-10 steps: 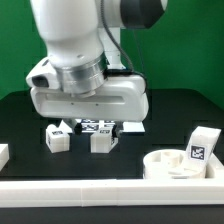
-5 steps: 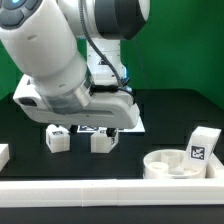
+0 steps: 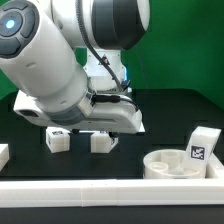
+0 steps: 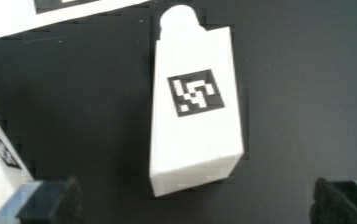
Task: Assemble stool
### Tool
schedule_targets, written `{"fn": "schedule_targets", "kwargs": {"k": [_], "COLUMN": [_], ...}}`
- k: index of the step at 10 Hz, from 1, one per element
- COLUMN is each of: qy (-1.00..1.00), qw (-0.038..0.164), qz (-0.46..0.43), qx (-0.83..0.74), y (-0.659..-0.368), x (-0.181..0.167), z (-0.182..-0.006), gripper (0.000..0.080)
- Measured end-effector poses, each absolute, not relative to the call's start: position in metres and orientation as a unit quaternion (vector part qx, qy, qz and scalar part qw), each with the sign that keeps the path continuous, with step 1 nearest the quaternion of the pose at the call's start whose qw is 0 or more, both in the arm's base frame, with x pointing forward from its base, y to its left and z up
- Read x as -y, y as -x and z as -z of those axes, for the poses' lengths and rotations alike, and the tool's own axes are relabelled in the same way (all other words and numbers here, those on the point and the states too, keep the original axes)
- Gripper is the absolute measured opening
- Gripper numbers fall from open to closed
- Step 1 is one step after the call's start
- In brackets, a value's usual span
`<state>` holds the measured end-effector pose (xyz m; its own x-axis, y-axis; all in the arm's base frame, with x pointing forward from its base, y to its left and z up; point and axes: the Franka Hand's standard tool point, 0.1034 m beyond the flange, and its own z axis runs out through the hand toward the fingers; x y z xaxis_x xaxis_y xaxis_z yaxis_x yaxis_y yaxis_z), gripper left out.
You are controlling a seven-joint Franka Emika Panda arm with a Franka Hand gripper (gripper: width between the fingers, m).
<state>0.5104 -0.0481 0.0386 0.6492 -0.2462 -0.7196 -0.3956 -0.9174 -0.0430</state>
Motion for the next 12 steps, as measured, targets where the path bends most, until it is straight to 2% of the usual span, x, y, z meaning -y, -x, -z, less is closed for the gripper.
{"fn": "schedule_targets", "kwargs": {"k": [2,5,9,12], "qy": [0.903,0.903,0.907,0.906], "qw": [0.1,0.101,0.096,0.095], "qz": [-0.38,-0.38,-0.373,-0.374], "qx": [-0.173,-0.173,-0.17,-0.171], "y": [-0.506,-0.506,-0.494,-0.49], "x": [0.036,0.038,0.029,0.028], "z": [-0.029,-0.028,-0.01,-0.006], "gripper": [0.0649,0.0649,0.0649,0.0649]}}
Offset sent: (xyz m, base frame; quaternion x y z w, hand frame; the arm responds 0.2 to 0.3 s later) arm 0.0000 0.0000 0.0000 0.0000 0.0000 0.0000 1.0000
